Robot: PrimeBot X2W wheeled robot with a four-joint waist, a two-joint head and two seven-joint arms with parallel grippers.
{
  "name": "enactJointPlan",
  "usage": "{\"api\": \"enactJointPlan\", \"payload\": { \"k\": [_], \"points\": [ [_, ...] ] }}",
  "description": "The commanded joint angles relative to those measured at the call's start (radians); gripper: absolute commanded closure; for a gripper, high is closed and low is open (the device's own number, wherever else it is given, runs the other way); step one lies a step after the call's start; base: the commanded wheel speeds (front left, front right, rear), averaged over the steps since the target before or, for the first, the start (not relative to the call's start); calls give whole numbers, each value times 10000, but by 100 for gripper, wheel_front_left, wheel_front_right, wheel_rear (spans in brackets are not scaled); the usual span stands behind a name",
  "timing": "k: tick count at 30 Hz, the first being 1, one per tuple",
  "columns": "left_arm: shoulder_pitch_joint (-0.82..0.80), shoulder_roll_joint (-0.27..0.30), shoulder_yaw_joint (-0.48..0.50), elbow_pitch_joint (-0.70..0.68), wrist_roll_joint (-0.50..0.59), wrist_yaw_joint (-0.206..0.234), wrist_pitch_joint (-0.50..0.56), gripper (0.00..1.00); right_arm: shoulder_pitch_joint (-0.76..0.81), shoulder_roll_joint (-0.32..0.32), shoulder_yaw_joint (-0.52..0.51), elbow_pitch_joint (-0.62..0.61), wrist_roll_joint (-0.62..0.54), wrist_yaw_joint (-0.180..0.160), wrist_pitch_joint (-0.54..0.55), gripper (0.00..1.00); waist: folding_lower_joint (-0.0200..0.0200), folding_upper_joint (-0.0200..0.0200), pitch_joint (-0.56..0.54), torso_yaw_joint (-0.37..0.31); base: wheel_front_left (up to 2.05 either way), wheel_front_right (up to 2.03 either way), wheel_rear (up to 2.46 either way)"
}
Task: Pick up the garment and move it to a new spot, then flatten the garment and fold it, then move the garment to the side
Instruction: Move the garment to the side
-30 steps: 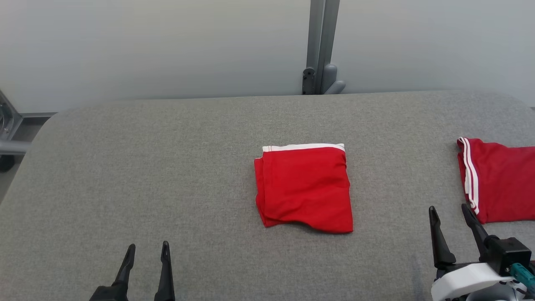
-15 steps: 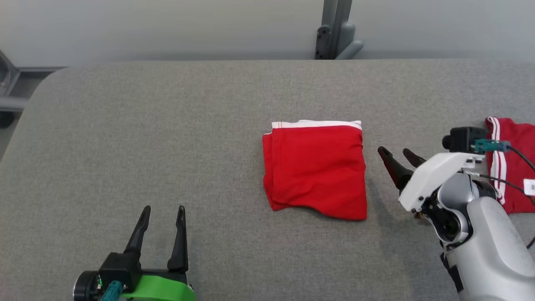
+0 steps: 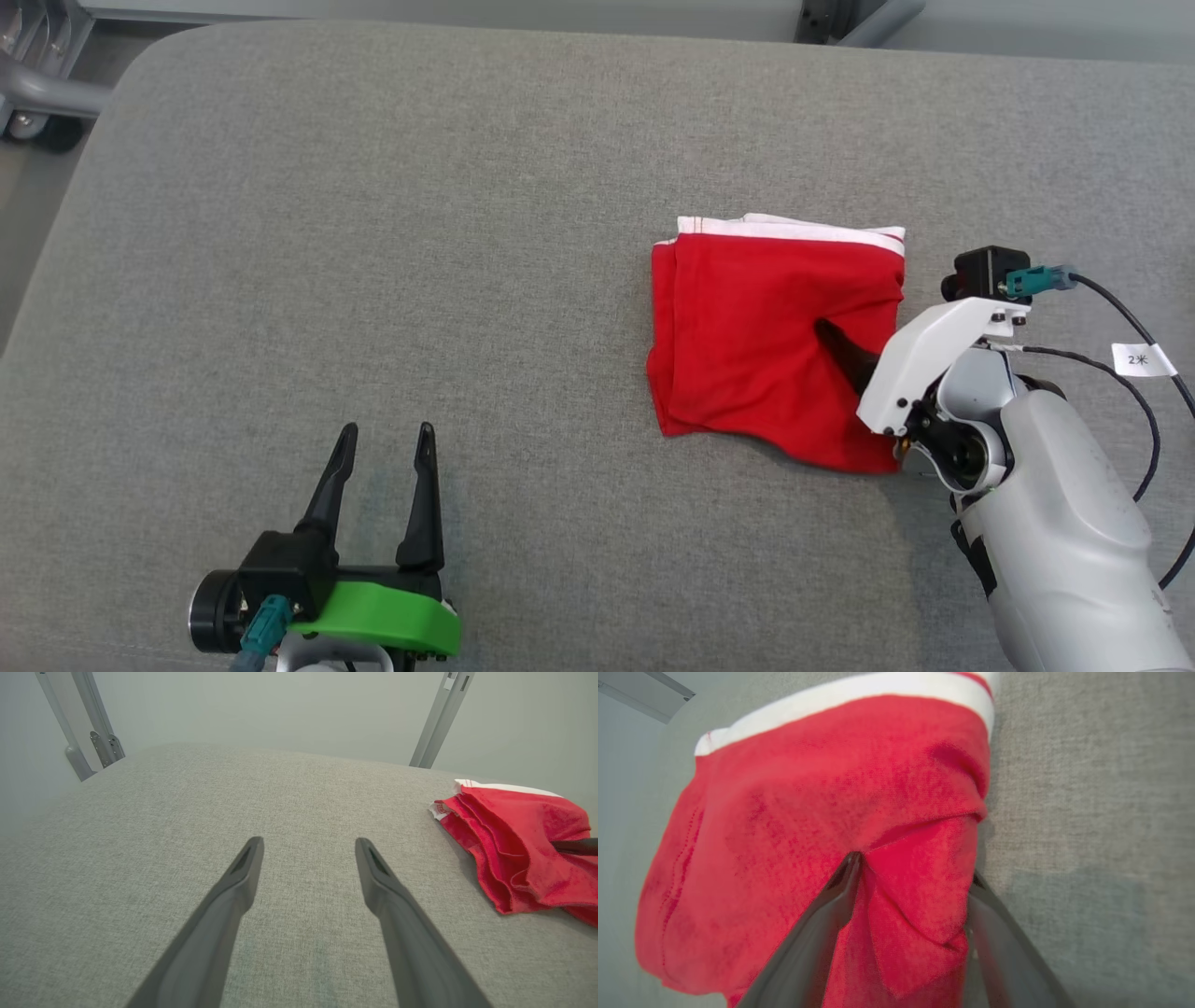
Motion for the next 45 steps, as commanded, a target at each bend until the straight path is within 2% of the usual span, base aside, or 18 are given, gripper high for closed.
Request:
{"api": "enactJointPlan", "payload": {
  "k": [1, 4, 9, 15, 18, 22, 28, 36, 40, 41, 42, 43, 45],
  "points": [
    [-226, 22, 14, -30, -6, 27, -29, 0, 47, 97, 109, 279, 176, 4, -133, 100, 0, 0, 232, 0, 0, 0, 0],
    [-253, 24, 101, -71, 90, 12, -27, 0, -76, 143, 379, 291, 560, 0, -442, 100, 0, 0, 286, -363, 0, 0, 0],
    [-65, 24, 416, -178, 344, -85, -27, 0, -307, -31, 970, -198, 1043, 0, -734, 100, 0, 0, 321, -1716, 0, 0, 0],
    [-467, 26, 609, -229, 659, -384, -27, 0, -648, -1170, 1661, -1601, 1288, 3, -255, 100, 0, 0, 560, -3323, 0, 0, 0],
    [-788, 27, 477, -165, 766, -538, -27, 0, -952, -1990, 1804, -2321, 1394, 3, 421, 100, 0, 0, 733, -3741, 0, 0, 0],
    [-1209, 29, 198, -134, 745, -620, -27, 0, -1441, -2927, 1615, -2882, 1488, 3, 1483, 100, 0, 0, 982, -3903, 0, 0, 0],
    [-1431, 33, -103, -6, 759, -597, -27, 0, -2090, -3930, 793, -3131, 1315, 3, 2776, 100, 0, 0, 1354, -3653, 0, 0, 0],
    [-1483, 32, 20, 65, 914, -637, -27, 0, -2361, -4557, 149, -2533, 717, 3, 3709, 100, 0, 0, 1690, -3253, 0, 0, 0],
    [-1429, 32, 126, 39, 959, -670, -27, 0, -2186, -5019, 67, -2355, 301, 3, 3772, 100, 0, 0, 1769, -3210, 0, 0, 0],
    [-1413, 32, 141, 38, 956, -674, -27, 0, -2119, -5181, 74, -2305, 53, 3, 3642, 96, 0, 0, 1786, -3209, 0, 0, 0],
    [-1406, 32, 146, 40, 966, -680, -27, 0, -2077, -5376, 96, -2253, -216, 3, 3408, 50, 0, 0, 1803, -3211, 0, 0, 0],
    [-1407, 32, 152, 43, 967, -688, -27, 0, -2036, -5482, 3, -2088, -509, 0, 3177, 0, 0, 0, 1814, -3218, 0, 0, 0],
    [-1414, 32, 126, 60, 954, -692, -27, 0, -1936, -5430, -182, -1764, -910, 0, 2702, 0, 0, 0, 1791, -3228, 0, 0, 0]
  ]
}}
